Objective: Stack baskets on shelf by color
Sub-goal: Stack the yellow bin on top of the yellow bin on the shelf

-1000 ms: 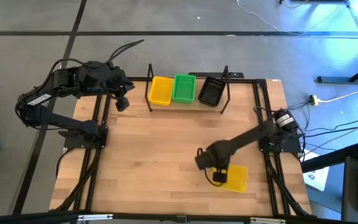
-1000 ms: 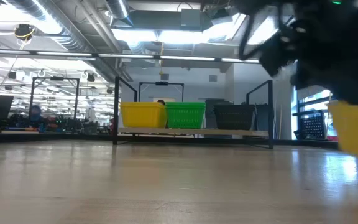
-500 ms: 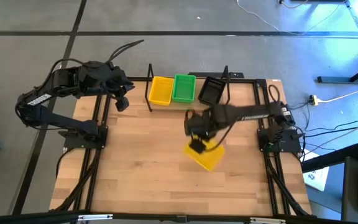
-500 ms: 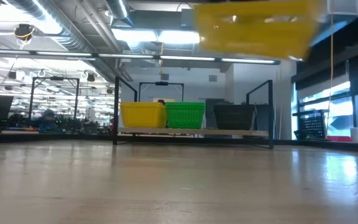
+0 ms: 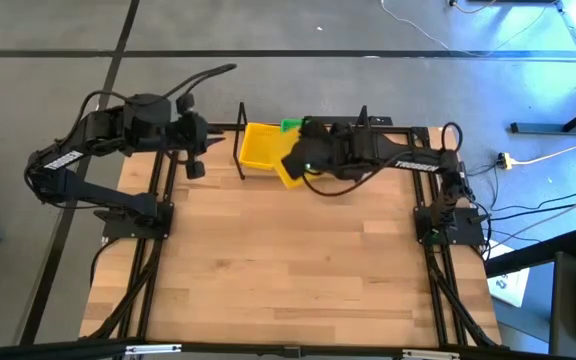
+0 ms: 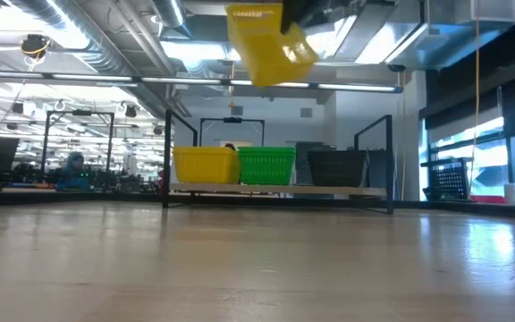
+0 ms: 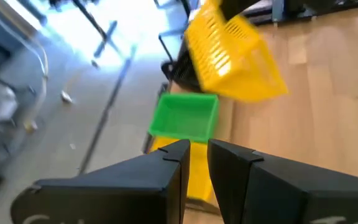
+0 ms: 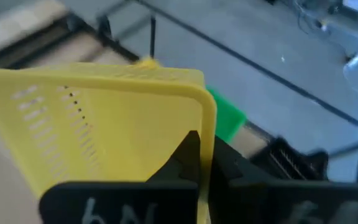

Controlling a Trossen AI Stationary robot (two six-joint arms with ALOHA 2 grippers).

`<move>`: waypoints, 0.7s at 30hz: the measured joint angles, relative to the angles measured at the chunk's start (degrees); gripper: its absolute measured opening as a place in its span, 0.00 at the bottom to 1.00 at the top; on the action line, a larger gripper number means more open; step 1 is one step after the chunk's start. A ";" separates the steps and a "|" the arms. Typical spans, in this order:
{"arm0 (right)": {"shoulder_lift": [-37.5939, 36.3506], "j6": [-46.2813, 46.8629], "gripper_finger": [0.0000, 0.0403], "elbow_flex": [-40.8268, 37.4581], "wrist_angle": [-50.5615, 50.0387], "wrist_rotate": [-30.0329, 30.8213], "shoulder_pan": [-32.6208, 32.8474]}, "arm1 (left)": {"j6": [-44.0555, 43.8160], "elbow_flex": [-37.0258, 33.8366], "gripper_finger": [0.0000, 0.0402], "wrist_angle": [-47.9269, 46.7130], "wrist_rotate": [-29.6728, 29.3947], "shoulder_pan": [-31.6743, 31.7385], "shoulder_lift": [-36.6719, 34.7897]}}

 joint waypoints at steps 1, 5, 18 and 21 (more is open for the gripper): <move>0.00 -1.60 0.00 0.01 2.33 0.60 -0.50 | 1.74 0.00 0.12 1.08 0.00 0.00 0.00; 0.00 -1.53 0.00 0.00 11.29 -2.12 -3.33 | 2.92 0.00 0.12 3.68 -0.01 0.00 0.00; 0.78 -2.36 0.00 -0.01 17.84 -6.97 -10.33 | 14.12 -0.04 0.12 7.99 -0.22 0.02 2.96; 1.13 -3.49 0.00 -0.01 18.57 -6.92 -10.33 | 19.36 0.06 0.12 11.44 -0.84 0.00 5.46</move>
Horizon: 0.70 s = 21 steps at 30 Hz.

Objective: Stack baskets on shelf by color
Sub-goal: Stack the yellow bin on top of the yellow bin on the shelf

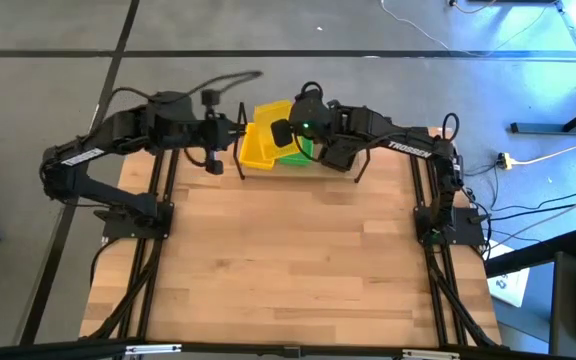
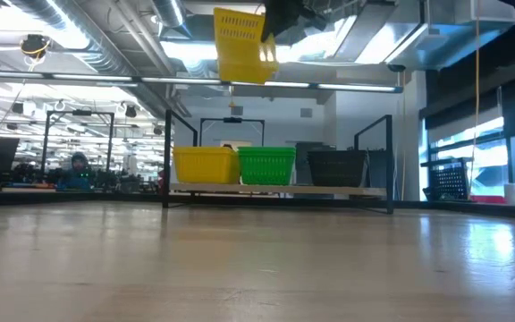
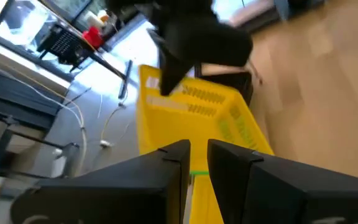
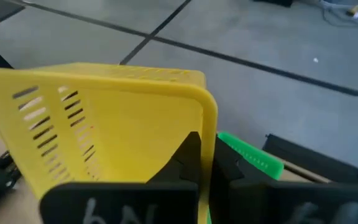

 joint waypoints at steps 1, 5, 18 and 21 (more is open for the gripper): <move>0.22 -0.63 0.00 0.00 0.40 0.40 0.00 | 1.37 -0.13 0.12 0.36 -0.84 0.00 0.69; 0.38 -1.11 0.00 -0.02 0.62 1.92 0.00 | 5.37 -0.07 0.12 5.24 -5.98 -1.14 3.34; 0.71 -2.69 0.00 -0.04 1.59 2.87 0.04 | 10.50 -0.08 0.12 9.59 -16.56 -1.47 9.92; 0.71 -3.39 0.00 -0.04 1.57 2.93 0.04 | 11.52 -0.06 0.12 10.11 -17.66 -1.52 10.79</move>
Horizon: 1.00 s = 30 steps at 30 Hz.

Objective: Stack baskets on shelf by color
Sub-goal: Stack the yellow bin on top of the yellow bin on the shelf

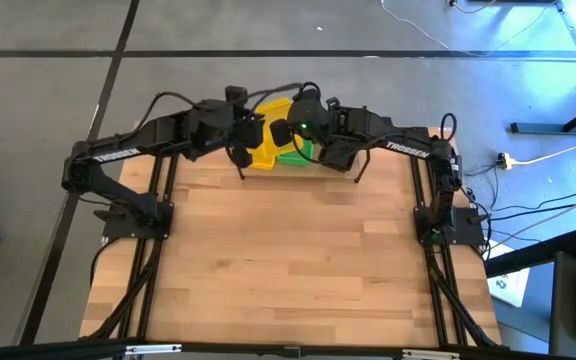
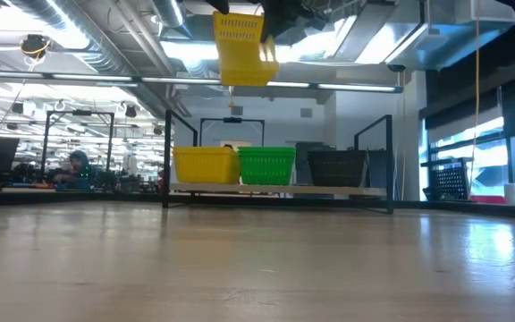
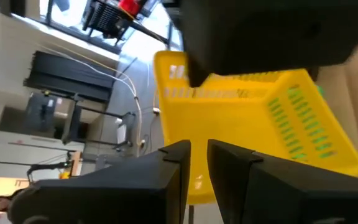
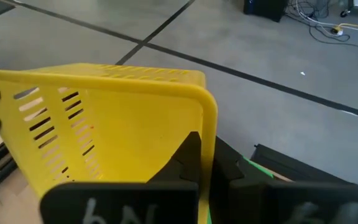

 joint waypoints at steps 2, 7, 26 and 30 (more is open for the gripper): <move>0.00 -0.40 0.00 0.00 0.04 0.04 0.00 | 0.40 -0.02 0.12 -0.10 -0.92 -0.05 0.08; 0.00 -0.52 0.00 0.00 0.04 0.09 0.00 | 1.59 -0.02 0.12 1.27 -2.52 0.01 0.05; -0.02 -0.80 0.00 0.00 0.06 0.13 0.04 | 2.85 0.00 0.12 2.54 -4.89 0.63 0.64; -0.02 -0.82 0.00 0.00 0.07 0.15 0.26 | 1.05 0.02 0.12 1.52 -4.81 1.88 1.35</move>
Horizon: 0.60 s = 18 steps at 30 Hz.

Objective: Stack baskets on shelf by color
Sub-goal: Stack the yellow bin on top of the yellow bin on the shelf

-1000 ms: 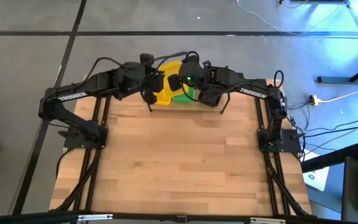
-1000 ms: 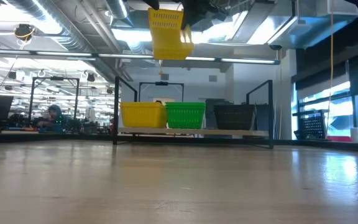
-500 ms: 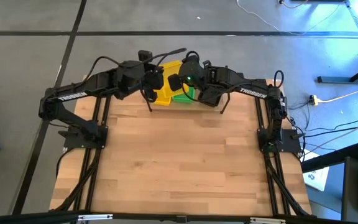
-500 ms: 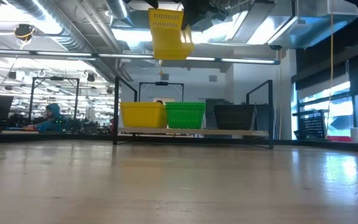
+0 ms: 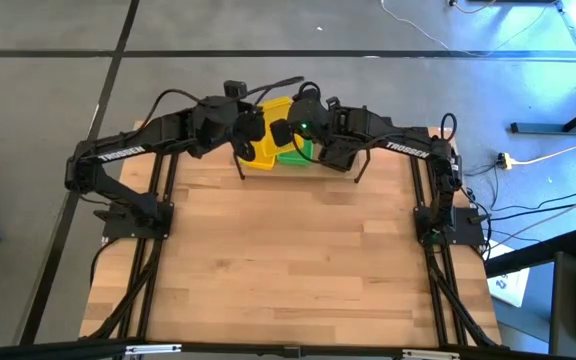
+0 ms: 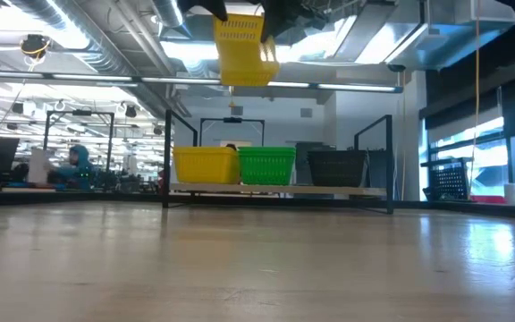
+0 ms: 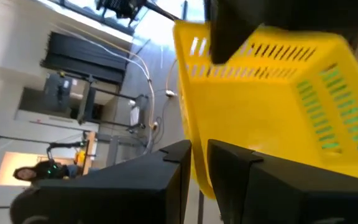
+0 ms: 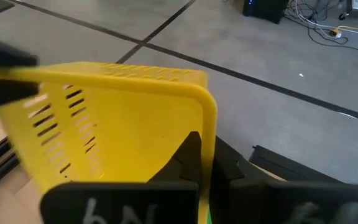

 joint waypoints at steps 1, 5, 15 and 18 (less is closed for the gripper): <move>0.00 0.00 0.00 0.00 0.01 0.00 0.10 | -0.06 0.00 0.12 -0.32 0.11 0.39 0.00; 0.00 -0.01 0.00 0.00 0.08 0.09 0.27 | -0.10 0.04 0.12 -0.37 0.11 1.44 0.39; 0.00 -1.31 0.00 -0.02 0.75 -0.64 0.44 | -0.12 0.02 0.02 -0.32 -0.11 1.95 0.72; -0.02 -1.37 0.01 -0.04 0.82 -1.14 0.39 | -0.22 0.02 0.01 -0.49 -0.36 1.60 0.76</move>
